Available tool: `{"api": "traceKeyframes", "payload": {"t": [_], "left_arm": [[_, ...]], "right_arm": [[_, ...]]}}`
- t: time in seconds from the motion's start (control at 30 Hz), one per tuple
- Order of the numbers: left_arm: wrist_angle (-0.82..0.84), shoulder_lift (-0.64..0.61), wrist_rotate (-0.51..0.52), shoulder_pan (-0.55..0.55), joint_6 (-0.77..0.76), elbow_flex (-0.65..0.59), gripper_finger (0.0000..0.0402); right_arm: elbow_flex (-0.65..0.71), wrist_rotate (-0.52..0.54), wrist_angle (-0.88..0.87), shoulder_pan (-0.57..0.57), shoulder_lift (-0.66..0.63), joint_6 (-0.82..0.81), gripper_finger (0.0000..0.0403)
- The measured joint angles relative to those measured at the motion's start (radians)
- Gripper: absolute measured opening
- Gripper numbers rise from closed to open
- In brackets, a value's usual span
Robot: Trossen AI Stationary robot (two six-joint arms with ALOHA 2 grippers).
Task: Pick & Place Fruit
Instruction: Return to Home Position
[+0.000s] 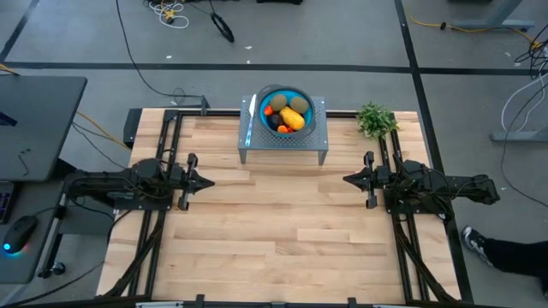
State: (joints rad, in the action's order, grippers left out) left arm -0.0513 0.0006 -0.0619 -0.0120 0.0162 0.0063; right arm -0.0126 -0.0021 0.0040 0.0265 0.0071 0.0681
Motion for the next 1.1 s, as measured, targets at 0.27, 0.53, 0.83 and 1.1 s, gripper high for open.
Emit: {"api": "traceKeyframes", "payload": {"t": [0.27, 0.53, 0.83, 1.1], "left_arm": [[0.0, 0.0, 0.0, 0.0, 0.0, 0.0, 0.0015], [-0.011, 0.001, -0.002, 0.0, 0.0, 0.0, 0.0029], [-0.013, 0.001, -0.002, 0.0, -0.001, 0.0, 0.0022], [-0.014, 0.001, -0.002, 0.0, -0.001, 0.0, 0.0022]], "right_arm": [[0.0, 0.0, 0.0, 0.0, 0.0, 0.0, 0.0007], [0.0, 0.0, 0.0, 0.0, 0.0, 0.0, 0.0007], [0.0, 0.0, 0.0, 0.0, 0.0, 0.0, 0.0007], [0.0, 0.0, 0.0, 0.0, 0.0, 0.0, 0.0007]]}}
